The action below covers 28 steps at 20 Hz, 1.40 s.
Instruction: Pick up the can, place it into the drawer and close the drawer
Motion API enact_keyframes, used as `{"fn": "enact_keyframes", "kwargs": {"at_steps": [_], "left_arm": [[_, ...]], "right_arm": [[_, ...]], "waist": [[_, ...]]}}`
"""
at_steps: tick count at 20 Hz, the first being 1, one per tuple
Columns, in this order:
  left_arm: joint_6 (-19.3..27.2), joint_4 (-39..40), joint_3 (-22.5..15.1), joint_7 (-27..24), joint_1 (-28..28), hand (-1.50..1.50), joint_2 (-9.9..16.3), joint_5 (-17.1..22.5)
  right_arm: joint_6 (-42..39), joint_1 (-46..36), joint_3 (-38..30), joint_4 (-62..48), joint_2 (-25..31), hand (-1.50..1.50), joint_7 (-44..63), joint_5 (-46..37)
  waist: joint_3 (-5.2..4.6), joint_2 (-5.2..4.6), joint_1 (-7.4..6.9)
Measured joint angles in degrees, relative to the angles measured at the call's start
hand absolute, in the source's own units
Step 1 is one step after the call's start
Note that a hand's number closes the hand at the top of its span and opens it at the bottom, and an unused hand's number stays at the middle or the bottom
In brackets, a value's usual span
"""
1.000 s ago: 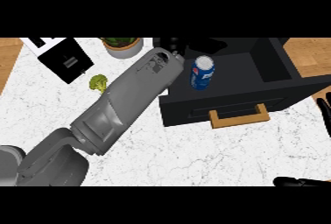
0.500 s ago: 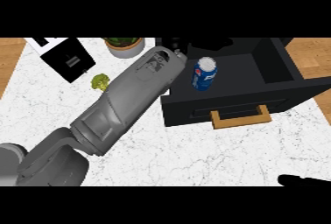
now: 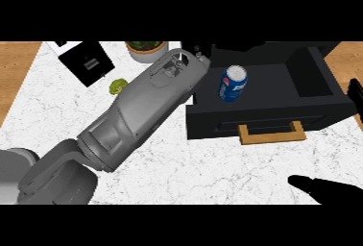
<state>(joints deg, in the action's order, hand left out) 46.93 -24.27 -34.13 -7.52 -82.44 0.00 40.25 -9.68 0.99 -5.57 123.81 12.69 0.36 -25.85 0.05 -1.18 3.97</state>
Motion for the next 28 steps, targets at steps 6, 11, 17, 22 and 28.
{"fn": "enact_keyframes", "kwargs": {"at_steps": [6,11,17,22,28], "left_arm": [[0.83,-0.67,-0.89,0.71,-0.44,-1.5,0.0,0.08],[0.88,-1.76,-0.25,2.2,-0.48,-1.5,0.35,-0.48],[1.82,-7.87,-1.32,6.72,2.13,-1.5,3.19,-2.84],[0.49,-12.86,-1.49,11.29,3.57,-1.5,8.61,-4.51],[-0.01,-21.32,-2.01,15.71,7.45,-1.5,14.35,-6.25]], "right_arm": [[2.61,-3.14,5.55,-5.4,2.0,-1.5,-0.36,-14.08],[6.0,-4.94,10.35,-13.22,1.82,-1.5,-0.52,-24.5],[12.78,-8.27,11.75,-24.56,-0.8,-1.5,-0.57,-31.78],[20.32,-12.51,10.11,-35.66,-2.64,-1.5,-3.34,-34.22],[26.69,-19.1,7.56,-46.81,-3.04,-1.5,-4.83,-37.5]], "waist": [[-0.01,0.41,-1.84],[-0.03,0.81,-3.38],[-0.03,1.35,-5.04],[-0.3,1.61,-5.55],[-1.0,2.29,-6.25]]}}
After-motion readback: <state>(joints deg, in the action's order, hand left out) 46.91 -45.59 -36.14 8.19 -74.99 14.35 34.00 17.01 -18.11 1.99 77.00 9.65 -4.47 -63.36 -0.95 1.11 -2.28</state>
